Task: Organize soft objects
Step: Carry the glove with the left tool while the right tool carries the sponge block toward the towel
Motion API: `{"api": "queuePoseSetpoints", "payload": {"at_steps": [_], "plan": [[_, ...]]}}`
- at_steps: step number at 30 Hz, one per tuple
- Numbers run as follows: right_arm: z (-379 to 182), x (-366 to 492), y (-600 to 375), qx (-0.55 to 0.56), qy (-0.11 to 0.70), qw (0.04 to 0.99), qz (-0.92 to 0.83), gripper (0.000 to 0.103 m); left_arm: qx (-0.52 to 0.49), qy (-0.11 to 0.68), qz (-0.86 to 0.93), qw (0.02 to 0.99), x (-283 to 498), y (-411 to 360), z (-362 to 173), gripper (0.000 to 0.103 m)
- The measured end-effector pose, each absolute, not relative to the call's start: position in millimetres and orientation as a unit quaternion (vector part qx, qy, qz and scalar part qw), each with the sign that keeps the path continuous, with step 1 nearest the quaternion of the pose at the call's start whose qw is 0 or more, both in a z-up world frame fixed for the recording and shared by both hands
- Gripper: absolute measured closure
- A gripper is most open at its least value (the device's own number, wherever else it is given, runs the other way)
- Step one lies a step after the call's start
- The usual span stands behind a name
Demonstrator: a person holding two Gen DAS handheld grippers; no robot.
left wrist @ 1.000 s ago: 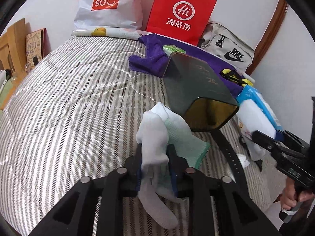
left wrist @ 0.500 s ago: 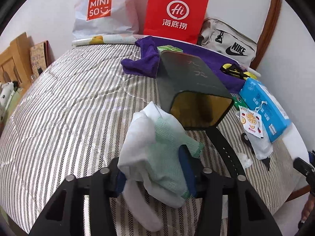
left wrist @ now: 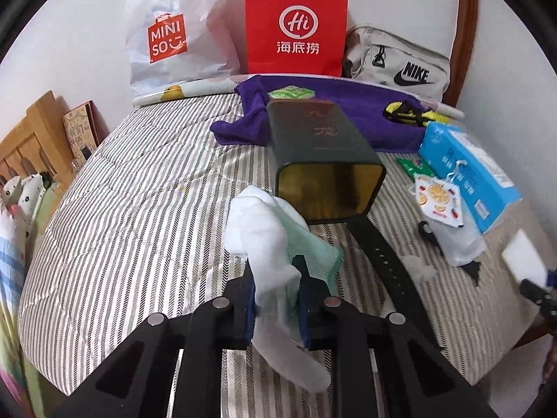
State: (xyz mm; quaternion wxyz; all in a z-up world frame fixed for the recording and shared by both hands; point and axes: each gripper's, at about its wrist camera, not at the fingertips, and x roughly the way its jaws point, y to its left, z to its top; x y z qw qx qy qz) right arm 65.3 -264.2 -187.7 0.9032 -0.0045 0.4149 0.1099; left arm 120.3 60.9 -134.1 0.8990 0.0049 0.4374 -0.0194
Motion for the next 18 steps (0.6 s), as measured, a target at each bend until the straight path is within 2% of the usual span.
{"api": "queuePoseSetpoints", "payload": {"at_steps": [18], "plan": [[-152.1, 76.3, -271.1, 0.007, 0.405, 0.91, 0.092, 0.053, -0.04, 0.403, -0.061, 0.912, 114.7, 74.3, -84.9, 0.088]]}}
